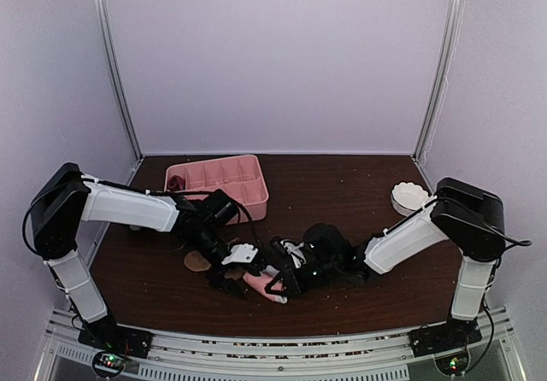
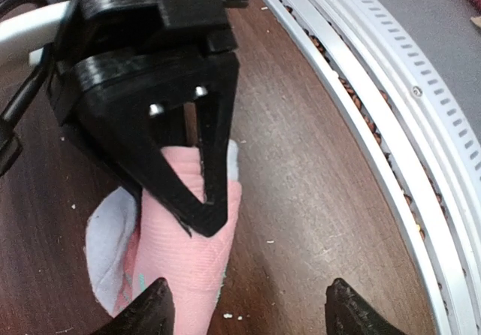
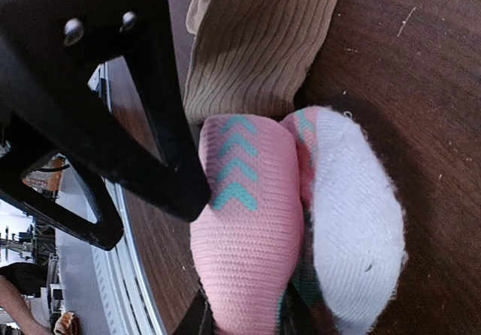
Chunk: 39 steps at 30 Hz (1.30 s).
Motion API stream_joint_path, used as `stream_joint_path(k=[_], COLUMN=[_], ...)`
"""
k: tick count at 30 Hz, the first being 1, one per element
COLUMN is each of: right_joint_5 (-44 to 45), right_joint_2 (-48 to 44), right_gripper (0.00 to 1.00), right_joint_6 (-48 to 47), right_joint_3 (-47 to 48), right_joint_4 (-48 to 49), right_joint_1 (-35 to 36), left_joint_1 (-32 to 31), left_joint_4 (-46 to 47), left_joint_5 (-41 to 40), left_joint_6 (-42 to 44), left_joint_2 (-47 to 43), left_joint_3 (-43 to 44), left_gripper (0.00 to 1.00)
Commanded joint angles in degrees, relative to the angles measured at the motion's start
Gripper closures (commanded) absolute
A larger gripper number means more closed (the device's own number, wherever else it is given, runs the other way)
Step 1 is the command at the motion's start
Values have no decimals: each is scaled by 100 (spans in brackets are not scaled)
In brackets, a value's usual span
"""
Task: Roll the socks
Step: Pick up the sock from the center of the board.
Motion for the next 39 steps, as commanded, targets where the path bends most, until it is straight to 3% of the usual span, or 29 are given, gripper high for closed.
stream_joint_path(k=[1,8,13,20,24,28,34,39], right_joint_5=[32,-189,-231,-316,-210,820,2584,4154], right_joint_2=[791,873,746,420,71,-869,-2266,-2852], right_gripper=[100,100,90,81,63,38,36,37], right_joint_6=[432,611,719,1180,1437,1234,341,-582], right_joint_3=[-690,-740,-908,-1342,-1691,-2327,-2604,-2427], right_joint_4=[-2211,-2057,-1867,-895,11,698,269,-400], right_joint_1=[-165,-194,-276,-311,-307,-209,496,1426], left_joint_1=[-221,-534,-536,-536,-521,-395,-22,17], left_joint_4=[339,880,778,391,-226,-874,-1800,-2049], left_joint_5=[-545,-1306,-1659,-1789,-1567,-1088,-240,-163], left_joint_6=[333,349,167,-91,-416,-815,-983,-1073], left_joint_2=[0,228,617,1098,1520,2014,2583,2879], left_joint_3=[-31,32,256,530,981,1506,2290,2501], left_gripper=[32,43,53,72,79,79,79,79])
